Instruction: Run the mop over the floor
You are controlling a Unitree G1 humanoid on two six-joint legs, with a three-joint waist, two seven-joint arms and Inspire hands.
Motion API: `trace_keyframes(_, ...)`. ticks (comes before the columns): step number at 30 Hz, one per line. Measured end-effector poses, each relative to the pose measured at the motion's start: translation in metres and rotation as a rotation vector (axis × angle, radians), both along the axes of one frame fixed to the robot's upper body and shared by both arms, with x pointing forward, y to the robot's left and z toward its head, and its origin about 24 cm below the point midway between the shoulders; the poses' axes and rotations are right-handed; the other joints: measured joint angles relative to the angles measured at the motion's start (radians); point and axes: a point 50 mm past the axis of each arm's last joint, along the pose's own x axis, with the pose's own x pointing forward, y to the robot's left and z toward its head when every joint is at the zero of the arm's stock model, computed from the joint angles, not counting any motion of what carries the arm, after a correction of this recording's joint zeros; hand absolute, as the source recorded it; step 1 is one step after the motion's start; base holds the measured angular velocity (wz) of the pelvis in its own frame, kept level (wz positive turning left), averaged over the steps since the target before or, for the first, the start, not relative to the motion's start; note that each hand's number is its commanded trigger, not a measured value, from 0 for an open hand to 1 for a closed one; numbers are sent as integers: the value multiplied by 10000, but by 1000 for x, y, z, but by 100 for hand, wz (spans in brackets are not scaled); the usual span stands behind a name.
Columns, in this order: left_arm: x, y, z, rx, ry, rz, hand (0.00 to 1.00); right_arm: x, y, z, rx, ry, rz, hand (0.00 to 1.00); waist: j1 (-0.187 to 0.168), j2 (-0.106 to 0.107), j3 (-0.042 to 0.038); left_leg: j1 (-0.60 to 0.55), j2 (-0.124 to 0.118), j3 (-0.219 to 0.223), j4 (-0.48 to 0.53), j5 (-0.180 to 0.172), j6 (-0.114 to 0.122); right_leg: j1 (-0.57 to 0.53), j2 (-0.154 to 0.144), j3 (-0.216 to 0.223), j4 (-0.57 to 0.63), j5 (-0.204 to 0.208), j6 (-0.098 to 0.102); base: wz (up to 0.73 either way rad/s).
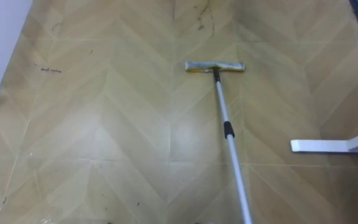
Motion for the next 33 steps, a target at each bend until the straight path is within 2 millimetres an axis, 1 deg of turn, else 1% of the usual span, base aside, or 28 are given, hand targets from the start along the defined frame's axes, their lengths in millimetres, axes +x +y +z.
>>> trace_keyframes(2,0,-2,0,-39,-100,305,0,0,-1,0,-51,-53,-37,100,-15,16,-9,-461,-31,-57,489,-171,-61,-450,-103,-36,528,-172,-55,10)
trace_keyframes(5,4,-4,0,-29,-326,563,0,-1,-2,0,-134,-95,-220,100,45,169,-1,-999,-31,-304,1257,-571,-133,-917,-205,-217,1283,-434,-163,17)
trace_keyframes(7,6,-6,0,-41,-458,739,0,0,-2,1,-214,-148,-319,100,88,301,15,-1197,13,-320,1638,-1097,-107,-1209,-317,-325,1941,-703,-256,17)
trace_keyframes(8,6,-7,-1,-75,-471,728,0,1,-3,1,-239,-178,-326,100,114,358,12,-1268,49,-328,1761,-1237,-96,-1276,-319,-359,2072,-733,-270,3)
trace_keyframes(9,7,-7,0,-81,-507,699,0,6,-3,1,-296,-273,-333,100,148,374,3,-1441,74,-354,2015,-1346,-95,-1442,-378,-372,2348,-794,-299,5)
trace_keyframes(10,7,-7,0,-63,-482,556,0,16,-3,2,-317,-406,-291,100,159,359,4,-1529,74,-376,2202,-1377,-92,-1531,-448,-350,2582,-909,-203,5)
trace_keyframes(12,10,-7,0,28,-532,401,0,29,-9,5,-479,-489,-293,100,269,318,17,-1592,-18,-377,2465,-1410,-113,-1642,-483,-192,2926,-1096,-174,10)
trace_keyframes(13,13,-6,1,53,-670,549,0,40,-16,9,-669,-644,-276,100,391,264,36,-1792,-8,-387,2804,-1412,-124,-1791,-344,-63,3153,-1272,-222,14)
trace_keyframes(14,14,-5,1,45,-717,608,0,49,-20,12,-789,-822,-246,100,468,291,16,-1989,3,-343,3140,-1369,-184,-1918,-203,51,3293,-1410,-264,13)
trace_keyframes(15,17,0,2,87,-825,697,0,71,-28,19,-1029,-1298,-55,100,616,234,37,-2728,154,-225,4297,-659,-427,-2213,160,380,3637,-1631,-453,0)
trace_keyframes(16,17,8,4,208,-868,904,0,99,-33,28,-1149,-1945,116,100,789,10,121,-3677,175,-151,5600,930,-599,-2465,619,913,3880,-1708,-546,-7)
trace_keyframes(17,18,10,5,276,-920,1020,0,110,-35,33,-1149,-2245,140,100,872,-90,131,-4116,153,-145,6146,1812,-568,-2527,807,1125,3919,-1709,-547,-13)
trace_keyframes(18,14,12,5,363,-833,1130,0,122,-41,39,-1144,-2634,184,100,1033,-198,110,-4844,128,-65,6849,2514,-508,-2515,963,1309,3886,-1709,-547,-9)
trace_keyframes(19,11,12,4,350,-756,1082,0,134,-44,45,-996,-3086,210,100,1207,-212,97,-5294,124,140,6920,2373,-396,-2442,1009,1474,3803,-1713,-538,-5)
trace_keyframes(20,8,11,4,337,-659,1024,0,137,-45,46,-906,-3196,297,100,1284,-259,79,-5341,106,280,6615,2301,-293,-2403,1057,1559,3707,-1737,-490,-6)
trace_keyframes(21,7,10,3,228,-627,929,0,135,-47,46,-738,-3294,319,100,1469,-165,-2,-5067,45,326,4976,2131,-25,-2282,1353,1691,3208,-1777,-254,-16)
trace_keyframes(22,-5,4,1,-50,-415,958,0,124,-49,43,-603,-3125,162,100,1611,379,-281,-4350,302,-68,2431,1887,275,-2015,2193,1874,2279,-1808,651,-24)
trace_keyframes(23,-10,3,1,-165,-307,878,0,118,-50,41,-543,-2975,38,100,1725,463,-433,-4002,328,-76,1390,1700,297,-1862,2412,1849,2362,-1797,962,20)
trace_keyframes(24,-6,8,2,-126,-155,623,0,94,-51,33,-409,-2482,-656,100,1512,244,-217,-3636,-56,97,1114,1511,516,-1456,1587,1486,4096,-1960,804,99)
trace_keyframes(25,0,22,5,298,0,138,0,55,-48,23,-344,-1519,-1313,100,1356,-107,-180,-3875,-93,872,1875,1083,461,-521,453,1206,4604,-2416,397,128)
trace_keyframes(26,4,25,6,418,-72,-100,0,41,-49,21,-398,-1135,-1549,100,1336,-225,-196,-4163,33,1159,2429,791,272,-329,307,1402,4384,-3361,338,119)
trace_keyframes(27,14,14,3,102,-448,-299,0,22,-63,24,-814,-719,-1789,100,1168,101,-90,-4713,161,1185,3395,432,67,-353,521,1490,4483,-4191,477,21)
trace_keyframes(28,16,-3,0,-451,-686,-303,0,8,-75,28,-1210,-424,-1794,100,1307,657,-124,-4808,371,1171,3719,66,229,-400,597,1650,4331,-4136,364,-36)
trace_keyframes(29,15,-7,-1,-571,-683,-189,0,5,-79,30,-1330,-321,-1711,100,1403,747,-180,-4761,350,1031,3813,-189,429,-494,536,1821,4269,-4041,385,-135)
trace_keyframes(30,16,-4,-1,-524,-766,251,0,3,-82,31,-1430,-241,-1484,100,1386,887,-142,-4591,54,928,3774,-679,1135,-928,406,1868,5092,-3546,521,-148)
trace_keyframes(31,19,4,2,-278,-1040,778,0,-7,-75,27,-1386,42,-1273,100,1267,781,-11,-4377,-655,675,3718,-809,1416,-1654,182,1940,6176,-2887,584,-135)
trace_keyframes(32,19,6,2,-137,-1169,871,0,-11,-70,24,-1345,154,-1165,100,1163,816,3,-4252,-838,568,3622,-820,1426,-1942,164,1938,6336,-2848,613,-98)
trace_keyframes(33,20,11,4,153,-1497,1140,0,-16,-58,19,-1159,285,-1003,100,898,785,19,-3923,-1233,429,3152,-814,1456,-2468,168,1820,6053,-2795,702,-81)
